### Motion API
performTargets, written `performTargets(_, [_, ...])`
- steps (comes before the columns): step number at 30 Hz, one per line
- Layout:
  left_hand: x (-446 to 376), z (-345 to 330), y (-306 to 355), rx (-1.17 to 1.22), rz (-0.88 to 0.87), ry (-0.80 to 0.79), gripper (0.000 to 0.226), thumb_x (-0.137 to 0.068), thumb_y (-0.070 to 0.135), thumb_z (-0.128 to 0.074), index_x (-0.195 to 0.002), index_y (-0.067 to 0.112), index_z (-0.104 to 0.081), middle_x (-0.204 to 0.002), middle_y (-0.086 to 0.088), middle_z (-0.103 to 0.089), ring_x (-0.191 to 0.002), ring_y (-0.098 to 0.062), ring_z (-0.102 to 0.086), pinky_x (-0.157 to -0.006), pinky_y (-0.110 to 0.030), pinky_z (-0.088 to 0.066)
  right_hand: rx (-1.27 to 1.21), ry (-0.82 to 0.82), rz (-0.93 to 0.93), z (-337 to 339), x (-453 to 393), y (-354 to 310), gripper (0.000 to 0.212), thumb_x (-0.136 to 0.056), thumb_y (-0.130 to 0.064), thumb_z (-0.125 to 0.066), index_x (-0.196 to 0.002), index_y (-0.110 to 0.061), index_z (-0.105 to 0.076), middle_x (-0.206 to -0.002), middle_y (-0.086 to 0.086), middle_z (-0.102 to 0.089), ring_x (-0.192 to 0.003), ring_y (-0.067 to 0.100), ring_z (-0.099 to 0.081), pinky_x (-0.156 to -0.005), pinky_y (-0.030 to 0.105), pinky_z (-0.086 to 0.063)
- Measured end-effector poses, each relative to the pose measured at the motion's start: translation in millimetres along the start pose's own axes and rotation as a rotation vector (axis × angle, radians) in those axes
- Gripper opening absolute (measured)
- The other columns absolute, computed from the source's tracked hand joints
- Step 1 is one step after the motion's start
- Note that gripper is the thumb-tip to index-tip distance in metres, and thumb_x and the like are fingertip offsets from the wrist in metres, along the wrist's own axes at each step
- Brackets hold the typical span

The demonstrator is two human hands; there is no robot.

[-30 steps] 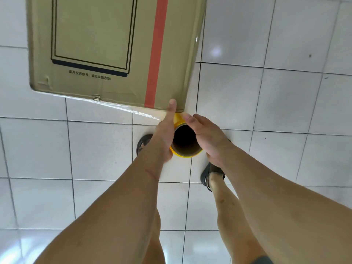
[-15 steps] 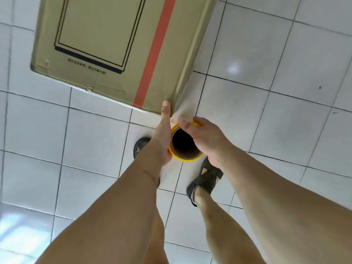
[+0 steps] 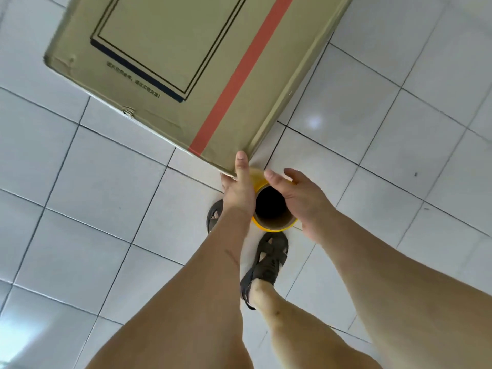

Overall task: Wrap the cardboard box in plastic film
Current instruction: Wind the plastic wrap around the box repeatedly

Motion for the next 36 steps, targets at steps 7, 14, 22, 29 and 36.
performTargets(7, [-1.0, -7.7, -8.7, 0.273, 0.066, -0.049, 0.176, -0.027, 0.117, -0.053, -0.176, 0.037, -0.004, -0.181, -0.004, -0.026, -0.161, -0.035, -0.039, -0.128, -0.061, -0.037, 0.103, -0.051, -0.040, 9.0, -3.8, -12.6, 0.102, -0.059, -0.079, -0.073, -0.144, -0.031, -0.045, -0.140, -0.008, -0.055, -0.121, 0.013, -0.053, -0.104, 0.036, -0.040])
performTargets(14, [-17.7, -40.6, -20.9, 0.547, 0.076, 0.028, 0.163, -0.033, 0.118, -0.054, -0.172, 0.038, -0.026, -0.171, -0.002, -0.047, -0.154, -0.032, -0.050, -0.127, -0.059, -0.039, 0.441, -0.105, 0.100, 34.2, -24.4, -53.0, 0.074, -0.082, -0.072, -0.056, -0.144, -0.032, -0.047, -0.142, -0.007, -0.052, -0.115, 0.014, -0.050, -0.087, 0.028, -0.034])
performTargets(22, [-1.9, -57.9, -5.6, 0.670, -0.128, 0.267, 0.101, -0.094, 0.083, -0.055, -0.173, 0.030, -0.021, -0.164, 0.002, -0.048, -0.145, -0.018, -0.051, -0.127, -0.046, -0.039, 0.569, -0.134, 0.230, 46.8, -36.2, -63.5, 0.063, -0.082, -0.072, -0.056, -0.131, -0.032, -0.059, -0.126, -0.007, -0.061, -0.112, 0.015, -0.055, -0.100, 0.038, -0.047])
performTargets(29, [0.8, -71.8, -1.1, 0.824, -0.115, 0.246, 0.120, -0.084, 0.092, -0.056, -0.176, 0.035, -0.006, -0.178, -0.006, -0.033, -0.163, -0.030, -0.035, -0.133, -0.056, -0.031, 0.610, -0.158, 0.315, 40.5, -41.9, -78.0, 0.028, -0.089, -0.064, -0.055, -0.089, -0.036, -0.063, -0.095, -0.018, -0.064, -0.089, 0.001, -0.057, -0.070, 0.023, -0.042])
performTargets(36, [-1.9, -80.8, 1.2, 0.962, -0.160, 0.190, 0.116, -0.081, 0.095, -0.047, -0.174, 0.044, -0.001, -0.183, 0.005, -0.016, -0.168, -0.025, -0.020, -0.137, -0.052, -0.019, 0.669, -0.177, 0.398, 40.4, -50.9, -92.5, 0.028, -0.086, -0.062, -0.060, -0.085, -0.035, -0.067, -0.090, -0.023, -0.065, -0.088, -0.007, -0.055, -0.075, 0.025, -0.042])
Point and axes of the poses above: each hand's wrist, its own x-axis away from the middle knuckle, its own z-axis out of the back of the hand, y = z × x, the point moved 1 cm from there along -x, towards the middle knuckle
